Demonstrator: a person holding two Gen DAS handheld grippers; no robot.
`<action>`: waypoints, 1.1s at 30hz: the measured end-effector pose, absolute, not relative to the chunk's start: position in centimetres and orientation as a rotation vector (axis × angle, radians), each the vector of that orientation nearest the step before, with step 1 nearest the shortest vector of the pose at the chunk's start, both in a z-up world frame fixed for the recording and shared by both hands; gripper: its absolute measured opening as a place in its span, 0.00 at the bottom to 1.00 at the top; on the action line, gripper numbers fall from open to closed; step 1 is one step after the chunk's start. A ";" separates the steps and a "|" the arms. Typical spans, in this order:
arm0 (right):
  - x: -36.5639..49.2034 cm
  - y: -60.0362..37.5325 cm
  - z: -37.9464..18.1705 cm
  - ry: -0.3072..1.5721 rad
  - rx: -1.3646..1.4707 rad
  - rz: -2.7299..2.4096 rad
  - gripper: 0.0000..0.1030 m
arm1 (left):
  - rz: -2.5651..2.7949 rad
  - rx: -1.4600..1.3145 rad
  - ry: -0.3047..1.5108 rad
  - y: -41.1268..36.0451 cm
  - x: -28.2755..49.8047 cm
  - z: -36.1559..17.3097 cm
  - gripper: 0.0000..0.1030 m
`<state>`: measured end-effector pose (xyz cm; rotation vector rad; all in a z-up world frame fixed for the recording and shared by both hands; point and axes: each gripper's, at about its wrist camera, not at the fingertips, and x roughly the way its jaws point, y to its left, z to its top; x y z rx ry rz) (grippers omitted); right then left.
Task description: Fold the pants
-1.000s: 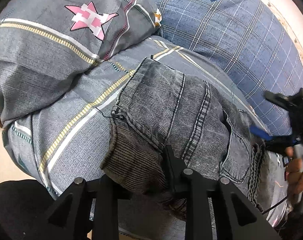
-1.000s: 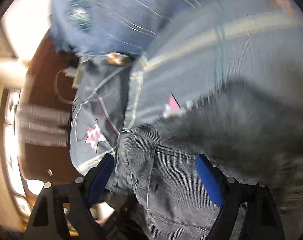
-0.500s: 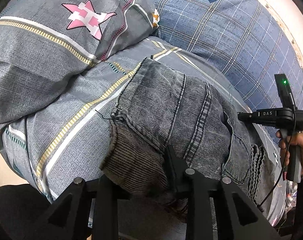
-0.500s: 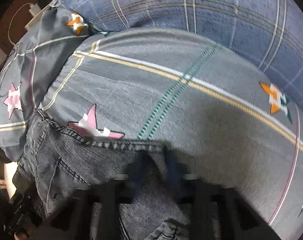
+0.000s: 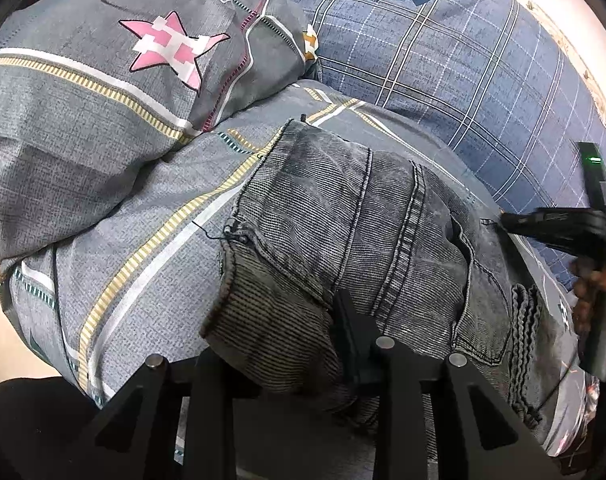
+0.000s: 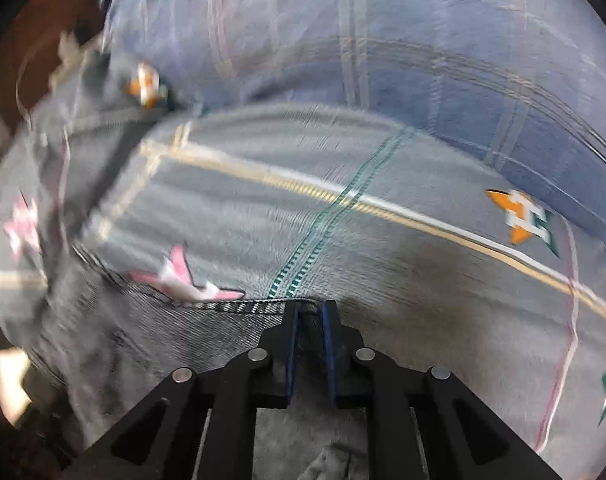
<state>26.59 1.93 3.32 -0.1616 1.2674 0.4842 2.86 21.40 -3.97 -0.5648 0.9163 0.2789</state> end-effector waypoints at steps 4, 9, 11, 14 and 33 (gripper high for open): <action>23.4 1.0 4.6 1.298 0.073 0.624 0.14 | 0.297 -0.546 0.923 21.1 3.0 -3.9 0.32; 22.9 0.7 0.2 1.438 0.239 0.611 0.18 | 0.329 -0.494 0.941 20.5 3.4 -3.6 0.32; 21.9 0.8 2.5 1.383 0.198 0.635 0.19 | 0.345 -0.475 0.947 20.3 3.5 -3.5 0.32; 19.3 0.8 4.4 1.339 0.249 0.715 0.28 | 0.364 -0.443 0.950 19.9 3.6 -3.4 0.32; 11.1 1.9 4.5 1.338 0.071 0.756 0.57 | 0.393 -0.337 0.970 18.5 4.2 -2.0 0.22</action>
